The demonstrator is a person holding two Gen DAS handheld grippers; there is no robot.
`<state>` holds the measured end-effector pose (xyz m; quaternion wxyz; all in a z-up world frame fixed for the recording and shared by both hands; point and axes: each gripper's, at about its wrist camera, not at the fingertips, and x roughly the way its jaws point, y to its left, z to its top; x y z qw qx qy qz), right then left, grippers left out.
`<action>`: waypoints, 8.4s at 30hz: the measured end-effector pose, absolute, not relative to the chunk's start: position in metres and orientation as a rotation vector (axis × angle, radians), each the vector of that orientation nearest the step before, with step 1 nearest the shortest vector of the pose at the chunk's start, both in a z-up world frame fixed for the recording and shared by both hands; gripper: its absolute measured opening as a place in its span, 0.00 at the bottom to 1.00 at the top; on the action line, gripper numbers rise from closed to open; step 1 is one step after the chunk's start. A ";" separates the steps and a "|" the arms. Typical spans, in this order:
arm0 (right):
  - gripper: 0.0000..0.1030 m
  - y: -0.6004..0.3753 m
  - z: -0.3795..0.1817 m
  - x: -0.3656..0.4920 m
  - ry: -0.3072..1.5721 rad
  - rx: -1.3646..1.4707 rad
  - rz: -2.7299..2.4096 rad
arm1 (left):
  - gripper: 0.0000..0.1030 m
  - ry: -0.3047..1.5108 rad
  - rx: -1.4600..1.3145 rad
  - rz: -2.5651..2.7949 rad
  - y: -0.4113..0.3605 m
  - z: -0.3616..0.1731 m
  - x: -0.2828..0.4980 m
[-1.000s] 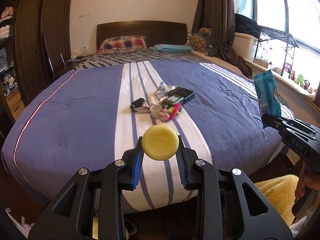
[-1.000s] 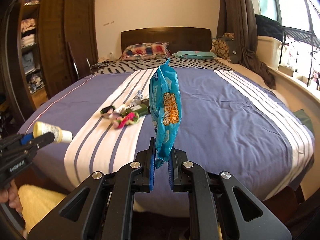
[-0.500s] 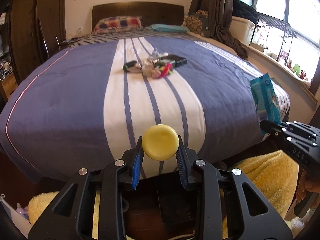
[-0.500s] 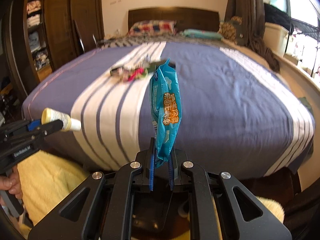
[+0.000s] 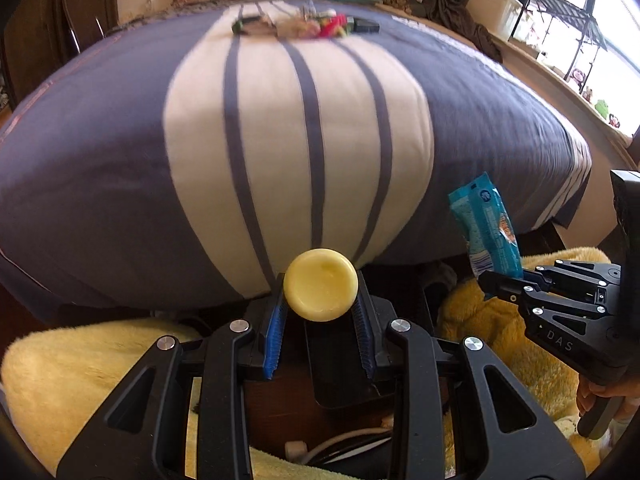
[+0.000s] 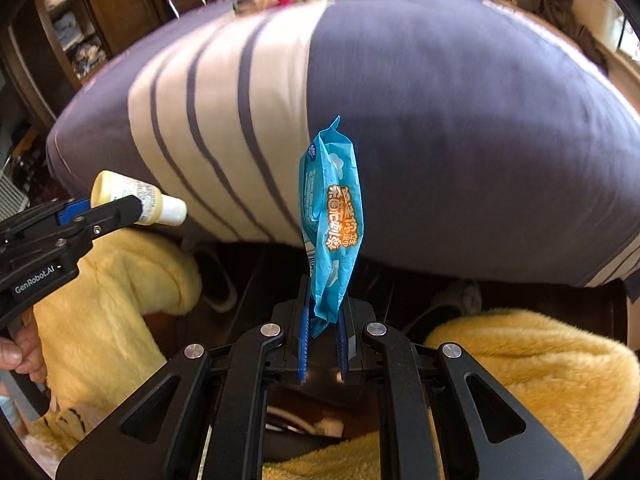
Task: Collect trash
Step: 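Carry the lotion bottle and blue wrapper down over the black floor bin, then open both tools to drop the bottle and wrapper into the bin, then grasp the white tape roll with the left tool while the right tool grasps the fuzzy pink-green toy, then carry the tape roll and fuzzy toy down over the black bin, then open both tools to drop the tape roll and toy into the bin, then raise both tools back toward the remaining items on the bed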
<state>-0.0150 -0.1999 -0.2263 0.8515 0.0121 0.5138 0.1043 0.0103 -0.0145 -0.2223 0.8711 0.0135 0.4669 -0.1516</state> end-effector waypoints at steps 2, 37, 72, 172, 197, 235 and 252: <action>0.12 -0.200 -0.237 -0.012 1.117 0.032 0.220 | 0.29 1.022 0.032 -0.339 -0.019 -0.238 0.014; 0.52 -0.216 -0.275 0.027 1.248 0.147 0.171 | 0.49 1.282 0.089 -0.431 -0.052 -0.323 0.028; 0.97 -0.240 -0.084 0.052 0.717 0.045 0.059 | 0.91 0.769 0.099 -0.216 0.004 -0.129 0.066; 0.09 -0.225 -0.112 -0.009 0.762 0.024 0.171 | 0.30 0.760 0.113 -0.406 -0.040 -0.125 0.018; 0.09 -0.201 -0.237 -0.004 1.103 0.040 0.243 | 0.30 1.131 0.085 -0.412 -0.031 -0.275 0.031; 0.87 -0.220 -0.264 0.029 1.195 0.118 0.151 | 0.70 1.233 0.123 -0.407 -0.038 -0.300 0.039; 0.96 -0.235 -0.190 0.014 1.016 0.097 0.107 | 0.87 0.968 0.134 -0.342 -0.017 -0.203 0.024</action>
